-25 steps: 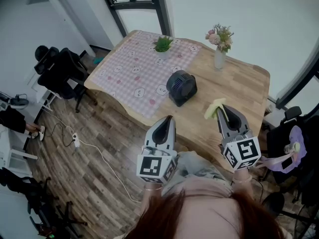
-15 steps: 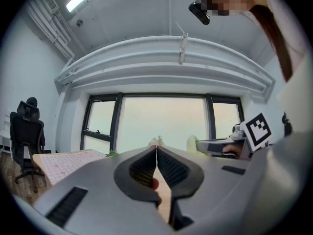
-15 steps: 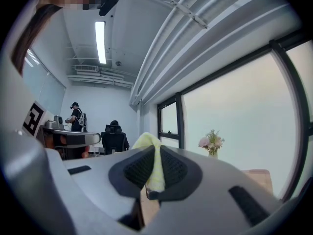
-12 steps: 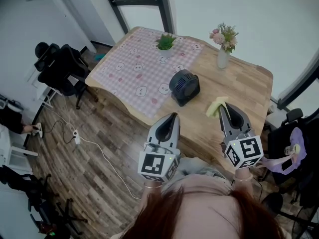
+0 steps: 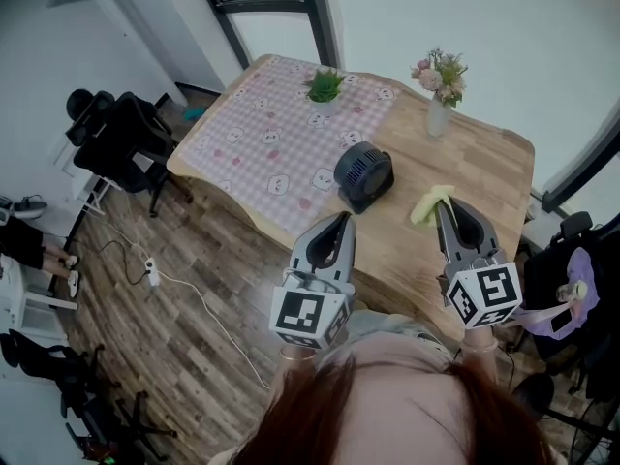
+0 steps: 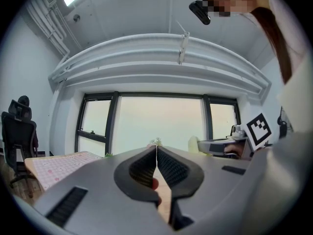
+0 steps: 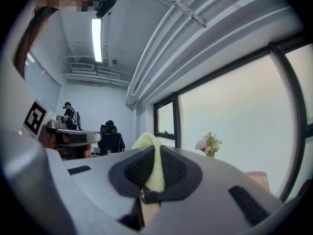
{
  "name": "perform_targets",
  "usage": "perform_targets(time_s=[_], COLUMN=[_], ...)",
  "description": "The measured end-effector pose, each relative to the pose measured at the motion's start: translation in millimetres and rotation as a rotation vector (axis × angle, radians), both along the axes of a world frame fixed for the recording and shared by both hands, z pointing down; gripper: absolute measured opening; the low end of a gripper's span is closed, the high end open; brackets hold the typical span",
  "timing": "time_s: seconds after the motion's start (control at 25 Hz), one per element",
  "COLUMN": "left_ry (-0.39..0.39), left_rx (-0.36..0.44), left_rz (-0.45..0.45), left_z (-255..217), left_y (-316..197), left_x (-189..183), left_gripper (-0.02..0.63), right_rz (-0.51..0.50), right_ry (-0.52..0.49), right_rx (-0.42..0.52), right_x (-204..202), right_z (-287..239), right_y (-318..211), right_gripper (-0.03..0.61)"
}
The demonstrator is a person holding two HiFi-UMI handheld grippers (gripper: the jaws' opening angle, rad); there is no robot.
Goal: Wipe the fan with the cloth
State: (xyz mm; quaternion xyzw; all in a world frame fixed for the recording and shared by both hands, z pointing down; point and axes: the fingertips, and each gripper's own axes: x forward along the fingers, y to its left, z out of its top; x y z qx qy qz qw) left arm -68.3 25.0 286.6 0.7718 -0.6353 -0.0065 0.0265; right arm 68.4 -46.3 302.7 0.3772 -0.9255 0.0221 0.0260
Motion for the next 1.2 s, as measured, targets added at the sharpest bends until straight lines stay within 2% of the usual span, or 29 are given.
perform_targets(time_s=[0.56, 1.2], left_ry=[-0.002, 0.016], left_rx=[-0.003, 0.011], left_rz=[0.047, 0.022], left_z=[7.0, 11.4], left_y=[-35.9, -63.8], left_x=[-6.2, -15.2], left_gripper=[0.012, 0.012], right_rz=[0.033, -0.002], right_ry=[-0.009, -0.001], right_rx=[-0.024, -0.011], right_x=[-2.7, -13.6], right_z=[9.8, 12.6], right_y=[-21.9, -49.1], right_gripper=[0.028, 0.028])
